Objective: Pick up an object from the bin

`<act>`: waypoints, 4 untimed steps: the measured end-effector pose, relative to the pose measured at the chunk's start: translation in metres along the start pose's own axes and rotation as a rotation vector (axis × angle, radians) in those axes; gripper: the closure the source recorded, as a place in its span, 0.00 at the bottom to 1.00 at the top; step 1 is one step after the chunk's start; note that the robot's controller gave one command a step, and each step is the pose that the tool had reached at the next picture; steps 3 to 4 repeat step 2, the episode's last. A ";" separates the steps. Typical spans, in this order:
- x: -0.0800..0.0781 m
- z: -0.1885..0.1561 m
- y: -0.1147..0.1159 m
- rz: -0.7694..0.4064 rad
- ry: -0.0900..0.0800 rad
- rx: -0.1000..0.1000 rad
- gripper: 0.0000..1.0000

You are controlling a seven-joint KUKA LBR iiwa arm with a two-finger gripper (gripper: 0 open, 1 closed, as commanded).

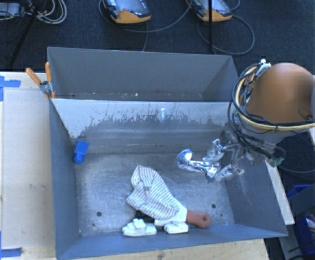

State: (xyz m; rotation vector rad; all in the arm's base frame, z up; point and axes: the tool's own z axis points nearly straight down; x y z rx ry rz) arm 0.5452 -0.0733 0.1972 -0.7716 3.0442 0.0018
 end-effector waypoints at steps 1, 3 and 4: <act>0.000 0.000 0.000 0.001 0.000 0.000 1.00; 0.000 -0.041 -0.021 -0.077 0.003 -0.003 1.00; 0.000 -0.041 -0.021 -0.077 0.003 -0.003 1.00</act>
Offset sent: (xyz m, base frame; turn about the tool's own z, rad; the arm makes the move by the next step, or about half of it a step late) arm 0.0188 -0.0374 0.0797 -0.1402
